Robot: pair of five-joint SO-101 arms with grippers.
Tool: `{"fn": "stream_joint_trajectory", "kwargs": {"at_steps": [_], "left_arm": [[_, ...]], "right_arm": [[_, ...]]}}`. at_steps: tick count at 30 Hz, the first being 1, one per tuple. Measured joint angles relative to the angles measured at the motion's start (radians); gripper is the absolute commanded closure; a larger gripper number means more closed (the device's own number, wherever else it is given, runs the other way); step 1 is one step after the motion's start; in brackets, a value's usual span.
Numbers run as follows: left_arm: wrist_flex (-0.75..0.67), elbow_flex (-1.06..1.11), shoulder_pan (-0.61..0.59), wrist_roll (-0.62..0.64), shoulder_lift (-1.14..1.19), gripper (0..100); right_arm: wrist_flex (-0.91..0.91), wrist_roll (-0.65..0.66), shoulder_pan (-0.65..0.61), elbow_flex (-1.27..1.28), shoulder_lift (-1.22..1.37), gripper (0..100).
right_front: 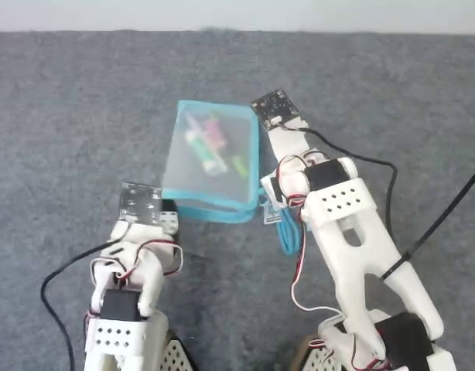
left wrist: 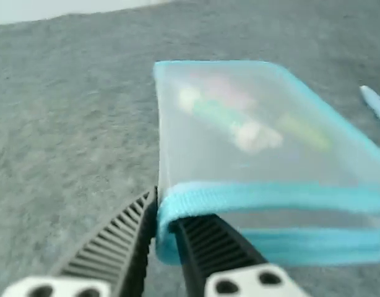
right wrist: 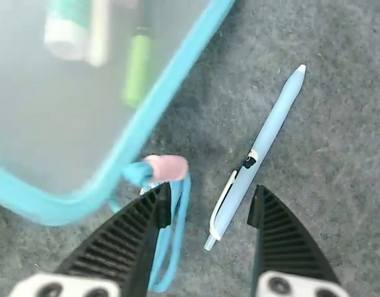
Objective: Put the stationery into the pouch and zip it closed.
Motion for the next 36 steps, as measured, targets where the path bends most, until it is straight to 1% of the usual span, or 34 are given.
{"fn": "stream_joint_trajectory", "kwargs": {"at_steps": [2,5,6,11,15,20,23,27,31,36], "left_arm": [[0.000,0.000,0.020,-0.006,0.000,99],[0.002,0.000,0.110,-0.094,0.000,99],[0.006,0.000,0.124,-0.114,0.000,99],[0.006,0.000,0.078,-0.118,0.000,99],[0.006,0.000,0.069,-0.118,0.000,99],[0.006,0.000,0.069,-0.118,0.000,99],[0.006,0.000,0.063,-0.118,0.000,99],[0.006,0.000,0.063,-0.118,0.000,99],[0.006,0.000,0.068,-0.118,0.000,99],[0.006,0.000,0.097,-0.118,0.000,99]], "right_arm": [[0.000,0.000,0.000,0.000,0.000,78.9],[0.000,0.000,0.000,0.000,0.000,78.9],[0.000,0.000,0.000,0.000,0.000,78.9],[-0.003,0.000,0.000,0.012,0.000,79.0],[-0.020,0.011,-0.008,0.029,0.000,78.6],[-0.048,0.100,-0.092,0.094,0.000,78.6],[-0.106,0.117,-0.163,0.150,-0.020,78.6],[-0.181,0.124,-0.196,0.193,-0.061,78.6],[-0.157,0.126,-0.198,0.195,-0.106,78.6],[-0.075,0.126,-0.230,0.199,-0.250,78.6]]}}
